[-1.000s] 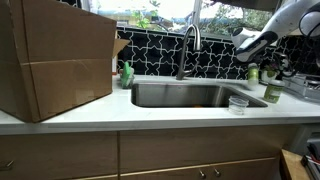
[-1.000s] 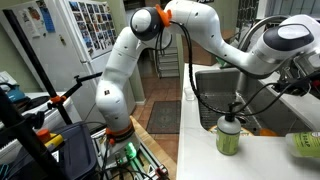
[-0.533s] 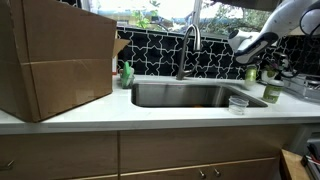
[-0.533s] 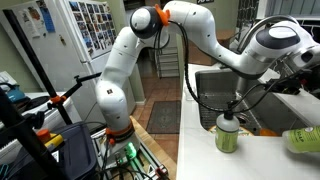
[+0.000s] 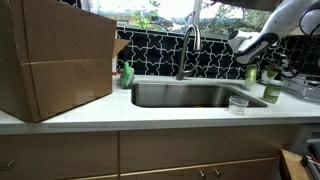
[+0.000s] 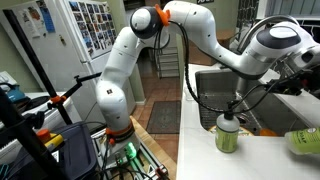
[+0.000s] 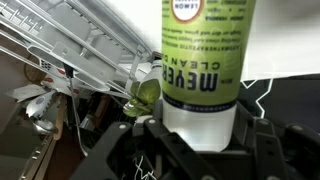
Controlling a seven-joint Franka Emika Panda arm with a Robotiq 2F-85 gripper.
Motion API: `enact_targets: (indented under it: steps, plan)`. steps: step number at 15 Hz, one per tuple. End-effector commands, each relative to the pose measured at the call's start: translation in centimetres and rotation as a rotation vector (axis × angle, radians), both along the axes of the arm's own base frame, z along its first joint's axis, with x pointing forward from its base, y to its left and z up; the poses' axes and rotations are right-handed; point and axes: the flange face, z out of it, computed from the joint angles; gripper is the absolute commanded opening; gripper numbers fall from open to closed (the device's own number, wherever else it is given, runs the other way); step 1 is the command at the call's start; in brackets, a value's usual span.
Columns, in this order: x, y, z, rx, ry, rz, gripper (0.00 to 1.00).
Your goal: Make all the bottles laying down stand vertically on the right side of the sink
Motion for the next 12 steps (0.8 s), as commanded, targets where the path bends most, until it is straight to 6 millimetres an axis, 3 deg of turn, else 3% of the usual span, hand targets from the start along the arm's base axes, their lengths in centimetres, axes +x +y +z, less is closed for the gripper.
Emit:
enact_targets:
  steps: [1,6,12]
  plan:
    - [-0.7,-0.3,0.7,-0.108,0.015,-0.051,0.41]
    - [-0.7,0.0,0.0,-0.230,0.027,-0.119,0.41]
    - [0.1,1.4,-2.2,-0.335,0.041,-0.175,0.41]
